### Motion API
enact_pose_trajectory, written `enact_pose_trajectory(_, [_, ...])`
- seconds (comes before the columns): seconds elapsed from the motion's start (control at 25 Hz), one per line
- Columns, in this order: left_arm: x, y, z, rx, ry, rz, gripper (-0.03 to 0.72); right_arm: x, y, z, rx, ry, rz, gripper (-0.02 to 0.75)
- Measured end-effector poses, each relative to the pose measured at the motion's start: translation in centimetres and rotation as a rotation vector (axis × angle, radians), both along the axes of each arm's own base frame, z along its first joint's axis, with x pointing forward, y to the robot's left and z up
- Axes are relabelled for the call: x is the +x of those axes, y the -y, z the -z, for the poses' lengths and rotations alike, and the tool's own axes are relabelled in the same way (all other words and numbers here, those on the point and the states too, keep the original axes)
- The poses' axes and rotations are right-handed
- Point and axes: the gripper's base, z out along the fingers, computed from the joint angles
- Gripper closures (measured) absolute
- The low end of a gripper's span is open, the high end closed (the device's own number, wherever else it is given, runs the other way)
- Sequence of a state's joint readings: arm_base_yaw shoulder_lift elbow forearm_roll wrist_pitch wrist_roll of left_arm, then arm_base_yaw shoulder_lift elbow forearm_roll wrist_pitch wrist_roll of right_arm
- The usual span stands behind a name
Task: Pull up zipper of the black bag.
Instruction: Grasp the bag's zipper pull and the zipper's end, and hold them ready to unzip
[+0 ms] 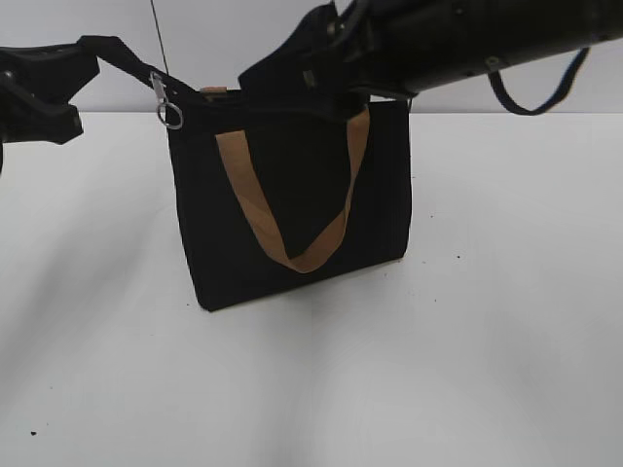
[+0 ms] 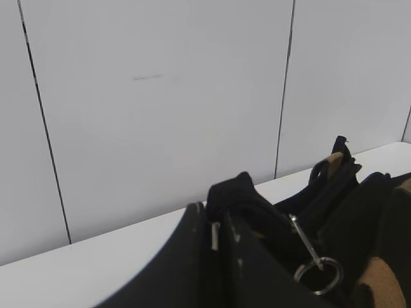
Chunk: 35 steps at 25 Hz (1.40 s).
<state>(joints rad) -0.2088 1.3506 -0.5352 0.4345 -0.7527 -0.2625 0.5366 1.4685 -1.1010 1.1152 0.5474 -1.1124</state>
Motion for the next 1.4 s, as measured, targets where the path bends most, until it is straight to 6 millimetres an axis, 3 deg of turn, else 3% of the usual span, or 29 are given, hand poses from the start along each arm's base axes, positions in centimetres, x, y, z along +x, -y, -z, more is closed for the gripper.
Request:
enact_pose_trajectory(0.32, [0.0, 0.1, -0.2, -0.011, 0.017, 0.007, 0.655, 4.7, -3.0, 1.7, -0.017, -0.015, -0.003, 0.346])
enact_pose_trajectory(0.64, [0.0, 0.1, -0.2, -0.012, 0.018, 0.008, 0.655, 6.9, -6.9, 4.4, -0.037, -0.046, -0.051, 0.346])
enact_pose_trajectory(1.04, [0.0, 0.1, -0.2, -0.013, 0.020, 0.009, 0.655, 8.0, -7.7, 7.5, -0.073, -0.100, -0.045, 0.346])
enact_pose_trajectory(1.4, [0.0, 0.1, -0.2, -0.013, 0.020, 0.009, 0.655, 8.4, -7.8, 7.6, -0.043, -0.106, -0.006, 0.346])
